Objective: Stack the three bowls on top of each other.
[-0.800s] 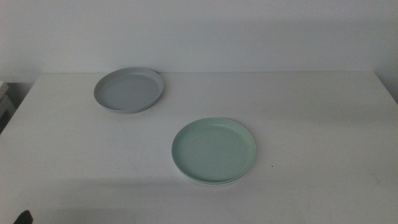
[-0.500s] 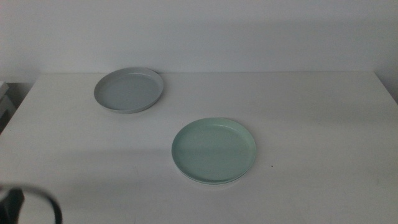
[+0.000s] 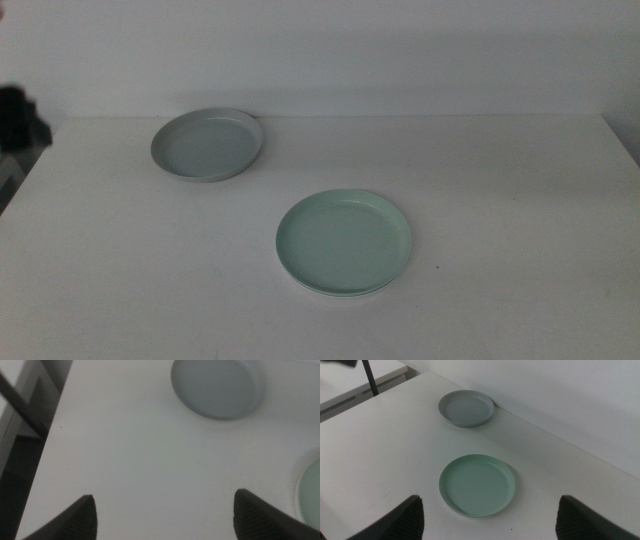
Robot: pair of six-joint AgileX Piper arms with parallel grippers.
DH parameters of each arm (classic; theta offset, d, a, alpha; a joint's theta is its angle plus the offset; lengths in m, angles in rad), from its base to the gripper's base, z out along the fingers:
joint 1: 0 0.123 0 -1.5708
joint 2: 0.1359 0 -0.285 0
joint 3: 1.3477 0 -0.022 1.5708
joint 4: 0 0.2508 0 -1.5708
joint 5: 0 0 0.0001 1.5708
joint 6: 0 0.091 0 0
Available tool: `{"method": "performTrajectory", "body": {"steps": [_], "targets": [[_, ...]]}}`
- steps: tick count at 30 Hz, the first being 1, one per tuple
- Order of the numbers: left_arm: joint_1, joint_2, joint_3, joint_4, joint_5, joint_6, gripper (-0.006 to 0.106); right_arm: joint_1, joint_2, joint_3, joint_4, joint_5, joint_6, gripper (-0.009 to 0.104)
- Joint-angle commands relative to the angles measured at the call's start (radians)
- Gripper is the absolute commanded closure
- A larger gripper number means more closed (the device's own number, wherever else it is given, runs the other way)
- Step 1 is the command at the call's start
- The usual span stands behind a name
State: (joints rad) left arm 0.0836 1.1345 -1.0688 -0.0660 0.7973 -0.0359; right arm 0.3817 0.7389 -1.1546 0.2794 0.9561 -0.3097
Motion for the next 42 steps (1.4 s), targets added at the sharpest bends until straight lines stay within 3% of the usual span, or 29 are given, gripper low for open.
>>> {"method": "performTrajectory", "body": {"steps": [1, 8, 12, 16, 27, 38, 42], "targets": [[0.000, 0.099, -0.167, -0.019, 0.058, -0.013, 0.012, 0.003, 0.001, -0.022, 0.002, -0.072, -0.002, 0.024], [0.000, 0.387, -0.520, -0.024, 0.182, -0.004, 0.012, 0.003, 0.001, -0.022, 0.002, -0.072, -0.002, 0.024], [0.000, 0.505, -0.589, -0.082, 0.148, -0.048, 0.012, 0.003, 0.001, -0.022, 0.002, -0.072, -0.002, 0.024], [0.000, 0.637, -0.679, -0.124, 0.170, 0.021, 0.012, 0.003, 0.001, -0.022, 0.002, -0.072, -0.002, 0.024], [0.000, 1.017, -1.020, -0.134, 0.174, 0.098, 0.012, 0.003, 0.001, -0.022, 0.002, -0.072, -0.002, 0.024], [-0.002, 1.230, -1.129, -0.178, 0.091, 0.122, 0.012, 0.003, 0.001, -0.022, 0.002, -0.072, -0.002, 0.024], [-0.009, 1.259, -1.130, -0.191, 0.068, 0.126, 0.020, 0.003, 0.001, -0.022, 0.002, -0.072, -0.002, 0.024]]}}
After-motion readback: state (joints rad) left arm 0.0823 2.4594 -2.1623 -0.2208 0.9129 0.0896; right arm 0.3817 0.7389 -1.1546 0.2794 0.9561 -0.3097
